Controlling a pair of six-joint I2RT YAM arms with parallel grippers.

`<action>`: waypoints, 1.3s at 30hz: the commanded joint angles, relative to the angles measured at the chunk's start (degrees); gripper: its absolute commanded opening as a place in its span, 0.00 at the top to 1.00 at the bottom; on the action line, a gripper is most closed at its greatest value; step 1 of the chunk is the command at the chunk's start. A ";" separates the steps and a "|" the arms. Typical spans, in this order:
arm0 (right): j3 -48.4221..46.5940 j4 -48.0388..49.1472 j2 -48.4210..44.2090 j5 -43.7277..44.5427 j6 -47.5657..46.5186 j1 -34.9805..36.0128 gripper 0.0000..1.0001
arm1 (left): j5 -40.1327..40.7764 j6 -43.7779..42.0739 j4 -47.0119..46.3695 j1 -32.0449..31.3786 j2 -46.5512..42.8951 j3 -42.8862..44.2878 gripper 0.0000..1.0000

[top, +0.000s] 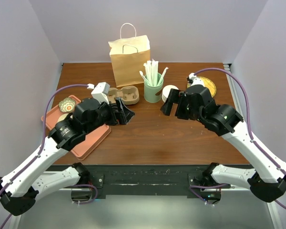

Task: Pack the takeout coffee

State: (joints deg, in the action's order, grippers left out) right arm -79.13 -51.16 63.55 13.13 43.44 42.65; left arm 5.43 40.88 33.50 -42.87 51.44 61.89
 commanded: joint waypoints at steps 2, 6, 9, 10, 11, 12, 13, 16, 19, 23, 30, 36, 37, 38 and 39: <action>-1.46 1.76 -0.27 7.34 -3.18 0.15 0.02 | 1.24 -1.51 -2.38 0.25 -0.55 0.69 0.01; -8.12 -3.04 6.39 19.19 -9.68 -1.42 0.03 | 2.48 -2.03 -0.72 0.16 -0.29 2.44 0.01; -14.02 -3.52 13.52 19.14 -15.47 -8.51 0.08 | 2.83 -2.21 -0.19 0.25 -0.81 2.54 0.01; -14.73 -2.64 16.23 17.39 -18.62 -10.64 0.11 | 2.74 -2.12 -0.10 0.25 -1.16 2.54 0.01; -15.78 -1.76 17.39 15.72 -19.87 -12.75 0.20 | 2.74 -2.12 -0.01 0.25 -1.43 2.45 0.01; -16.22 -0.19 18.36 13.01 -20.84 -16.34 0.25 | 2.74 -2.04 0.08 0.25 -1.52 2.45 0.01; -16.58 0.52 19.41 11.76 -22.59 -18.03 0.30 | 2.66 -1.86 0.43 0.25 -1.78 2.36 0.02; -18.59 1.32 24.24 7.10 -23.05 -23.57 0.45 | 2.74 -0.99 1.13 0.25 -2.22 2.10 0.02; -20.35 1.32 28.55 3.06 -23.23 -27.18 0.55 | 2.66 -0.19 1.92 0.25 -2.75 2.18 0.02; -20.54 2.72 32.07 -2.39 -24.19 -30.08 0.66 | 3.36 0.69 3.33 0.25 -3.54 2.18 0.03; -20.62 4.22 35.94 -12.86 -25.86 -30.17 0.65 | 5.20 1.74 3.59 0.25 -5.03 1.39 0.03; -20.71 4.31 38.66 -14.53 -26.04 -30.17 0.66 | 4.85 0.43 3.95 0.16 -3.89 2.53 0.03; -20.62 4.22 39.36 -14.53 -26.13 -30.09 0.67 | 4.94 0.34 4.03 0.16 -3.80 2.62 0.03; -20.54 4.31 39.72 -14.97 -26.21 -30.17 0.67 | 5.03 0.16 3.95 0.24 -3.72 2.62 0.03; -20.36 4.31 39.98 -15.14 -26.13 -30.09 0.68 | 5.20 0.16 3.95 0.25 -3.72 2.54 0.03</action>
State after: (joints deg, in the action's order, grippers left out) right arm -97.76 -48.21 102.19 0.75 18.37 12.45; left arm 9.41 41.39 38.28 -42.87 47.55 62.04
